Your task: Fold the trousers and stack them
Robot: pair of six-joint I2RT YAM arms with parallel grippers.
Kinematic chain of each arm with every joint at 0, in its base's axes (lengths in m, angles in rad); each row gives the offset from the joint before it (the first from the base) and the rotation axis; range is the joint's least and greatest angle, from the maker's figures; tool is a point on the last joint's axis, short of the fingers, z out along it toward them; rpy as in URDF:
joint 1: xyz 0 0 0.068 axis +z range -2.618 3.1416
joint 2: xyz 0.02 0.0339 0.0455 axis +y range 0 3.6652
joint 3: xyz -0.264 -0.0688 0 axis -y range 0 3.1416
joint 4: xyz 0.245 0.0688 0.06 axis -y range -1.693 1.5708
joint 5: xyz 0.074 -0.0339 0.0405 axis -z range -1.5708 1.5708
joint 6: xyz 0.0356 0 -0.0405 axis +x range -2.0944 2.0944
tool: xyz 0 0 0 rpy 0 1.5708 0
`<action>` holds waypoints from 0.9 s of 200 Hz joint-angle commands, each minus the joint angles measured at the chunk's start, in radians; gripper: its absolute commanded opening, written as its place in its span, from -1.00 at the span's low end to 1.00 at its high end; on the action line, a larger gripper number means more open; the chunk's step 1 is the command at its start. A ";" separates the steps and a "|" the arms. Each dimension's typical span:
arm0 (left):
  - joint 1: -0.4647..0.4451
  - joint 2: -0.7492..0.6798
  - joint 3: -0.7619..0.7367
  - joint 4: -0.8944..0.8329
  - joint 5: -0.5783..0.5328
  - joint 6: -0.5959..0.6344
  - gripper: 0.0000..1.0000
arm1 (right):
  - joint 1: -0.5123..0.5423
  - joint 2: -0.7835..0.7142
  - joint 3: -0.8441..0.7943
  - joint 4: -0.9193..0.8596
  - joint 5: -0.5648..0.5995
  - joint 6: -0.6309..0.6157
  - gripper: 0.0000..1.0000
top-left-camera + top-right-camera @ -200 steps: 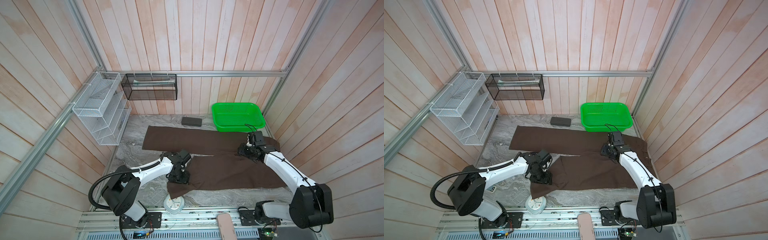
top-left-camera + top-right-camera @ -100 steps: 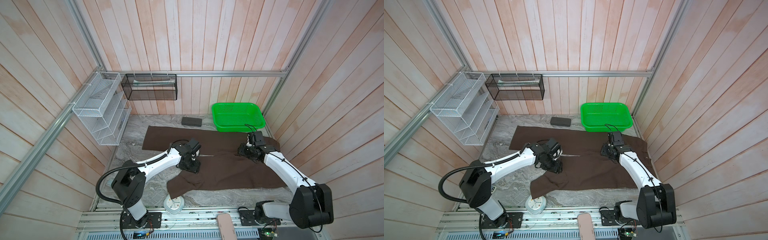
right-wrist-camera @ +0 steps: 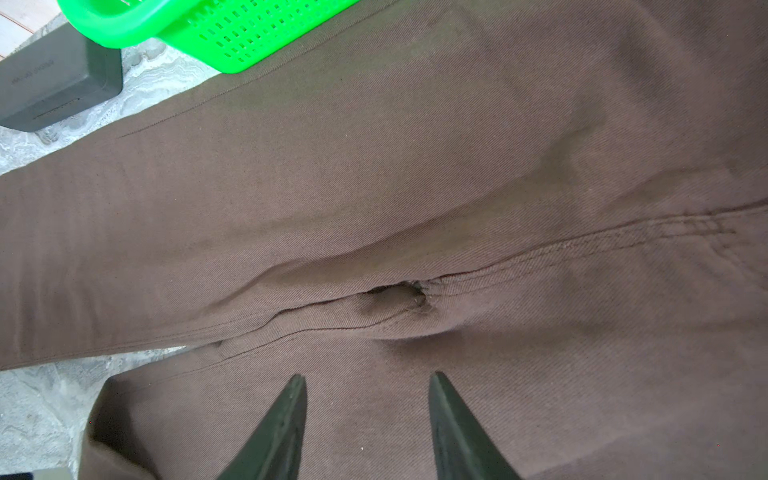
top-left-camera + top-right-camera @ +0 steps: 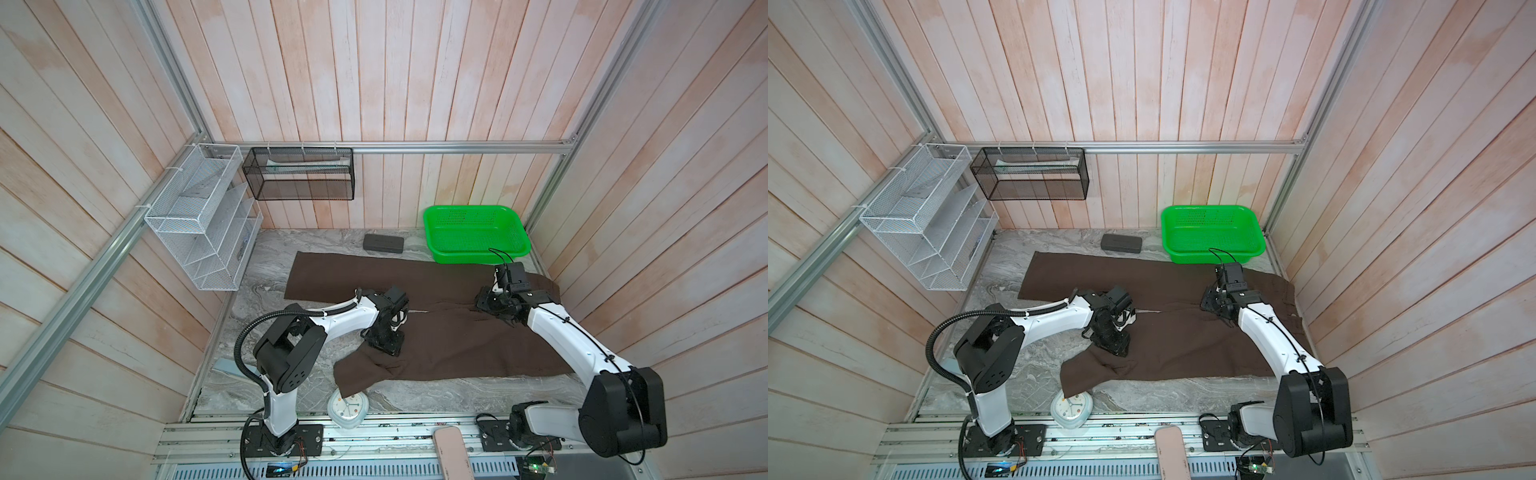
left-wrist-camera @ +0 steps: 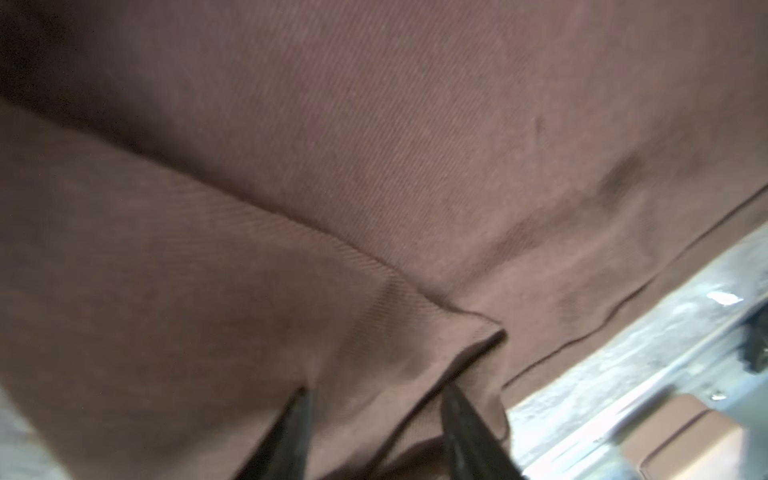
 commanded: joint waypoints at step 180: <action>0.004 0.009 0.057 0.032 -0.041 0.065 0.03 | 0.025 0.015 -0.008 -0.021 0.024 0.019 -0.01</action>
